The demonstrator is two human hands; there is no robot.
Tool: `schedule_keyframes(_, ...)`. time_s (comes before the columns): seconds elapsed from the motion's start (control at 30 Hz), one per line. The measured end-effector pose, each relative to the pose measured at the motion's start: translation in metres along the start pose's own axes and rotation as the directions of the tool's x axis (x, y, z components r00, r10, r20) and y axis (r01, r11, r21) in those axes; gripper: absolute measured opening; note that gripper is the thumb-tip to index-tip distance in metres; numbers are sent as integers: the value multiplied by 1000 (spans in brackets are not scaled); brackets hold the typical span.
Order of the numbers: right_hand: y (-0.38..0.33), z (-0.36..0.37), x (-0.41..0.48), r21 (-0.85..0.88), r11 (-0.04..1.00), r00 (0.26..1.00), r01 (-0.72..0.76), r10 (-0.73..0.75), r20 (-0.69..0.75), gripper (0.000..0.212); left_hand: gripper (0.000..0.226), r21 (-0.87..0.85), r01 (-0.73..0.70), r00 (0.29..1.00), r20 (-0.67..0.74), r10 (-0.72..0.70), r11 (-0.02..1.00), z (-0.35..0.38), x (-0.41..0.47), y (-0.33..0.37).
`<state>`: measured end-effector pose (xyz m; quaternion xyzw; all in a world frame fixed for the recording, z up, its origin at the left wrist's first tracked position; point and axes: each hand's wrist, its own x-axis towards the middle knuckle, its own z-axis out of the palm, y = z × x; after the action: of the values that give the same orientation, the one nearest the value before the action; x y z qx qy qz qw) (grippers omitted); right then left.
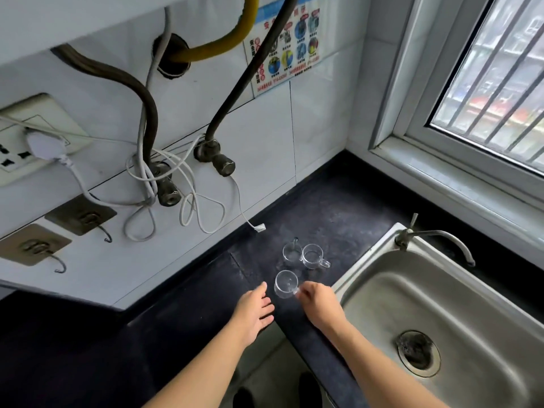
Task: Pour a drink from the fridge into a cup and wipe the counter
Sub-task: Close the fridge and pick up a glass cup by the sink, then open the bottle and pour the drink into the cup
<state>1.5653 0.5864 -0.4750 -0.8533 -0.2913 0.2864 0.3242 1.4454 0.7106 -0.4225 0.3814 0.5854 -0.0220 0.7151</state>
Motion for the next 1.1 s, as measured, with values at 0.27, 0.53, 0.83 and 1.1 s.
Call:
schedule_keyframes(0.27,-32,34,-42,129,992,998,7,-15,61,27,74,-379,97,995,24,-95,920,-25,-8,-17)
schedule_keyframes(0.53,-84,82,-64,35,988,946,153,-157,285,26,69,-547,17,993,-90,-79,837,-110,-41,-53)
schedule_keyframes(0.83,-201,201,-111,-34,865,705,501,-385,595,25,65,-763,-208,955,-293,-40,612,-268,-112,-122)
schedule_keyframes(1.1,-294,355,-204,-8,780,548,626,-433,715,32,71,-844,-347,917,-396,-39,408,-441,-159,-208)
